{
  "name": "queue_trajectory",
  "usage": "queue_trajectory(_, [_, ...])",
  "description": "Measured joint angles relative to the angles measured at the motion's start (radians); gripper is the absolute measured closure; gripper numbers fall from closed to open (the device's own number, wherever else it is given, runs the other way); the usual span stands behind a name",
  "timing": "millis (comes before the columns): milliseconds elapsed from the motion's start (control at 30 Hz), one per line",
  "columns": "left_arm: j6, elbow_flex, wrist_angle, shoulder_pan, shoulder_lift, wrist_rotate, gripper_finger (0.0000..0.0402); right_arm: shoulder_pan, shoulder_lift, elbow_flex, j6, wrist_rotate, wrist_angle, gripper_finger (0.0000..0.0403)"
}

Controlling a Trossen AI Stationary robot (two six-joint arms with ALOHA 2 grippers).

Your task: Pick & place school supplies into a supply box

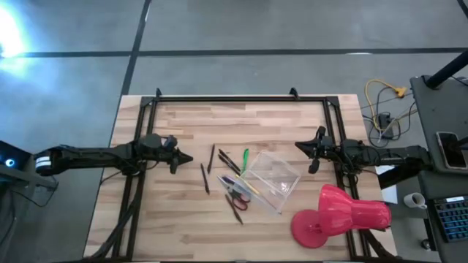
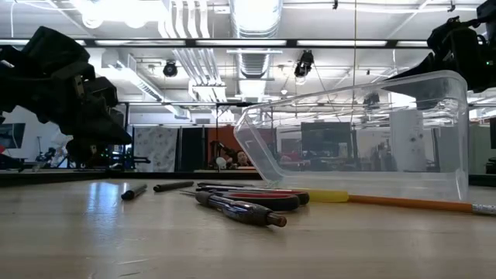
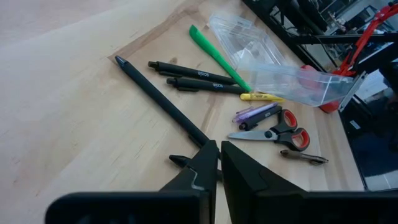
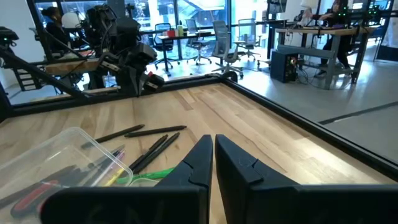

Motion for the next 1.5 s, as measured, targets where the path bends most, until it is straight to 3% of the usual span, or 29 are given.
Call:
queue_trajectory(600, [0.0,0.0,0.0,0.0,0.0,0.0,0.0396,0.0,0.0,0.0,0.0,0.0,0.001,0.039])
queue_trajectory(833, [0.0,0.0,0.0,0.0,0.0,0.0,0.0396,-0.002,0.006,-0.001,-0.185,0.032,0.029,0.039])
queue_trajectory(1067, [0.0,0.0,0.0,-0.001,0.0,0.0,0.0396,-0.002,0.007,-0.001,-0.18,0.032,0.031,0.039])
queue_trajectory(1167, [0.0,0.0,0.0,-0.001,0.0,0.0,0.0396,-0.002,0.007,-0.001,0.003,0.029,0.033,0.039])
queue_trajectory(1300, [0.0,0.0,0.0,-0.001,0.0,0.0,0.0396,-0.002,0.007,-0.001,0.491,0.045,0.06,0.039])
queue_trajectory(1367, [0.0,0.0,0.0,-0.001,0.0,0.0,0.0396,-0.002,0.011,-0.001,0.709,0.104,0.052,0.039])
queue_trajectory(1500, [0.0,0.0,0.0,-0.001,0.0,0.0,0.0396,-0.002,0.034,-0.002,0.951,0.301,0.082,0.039])
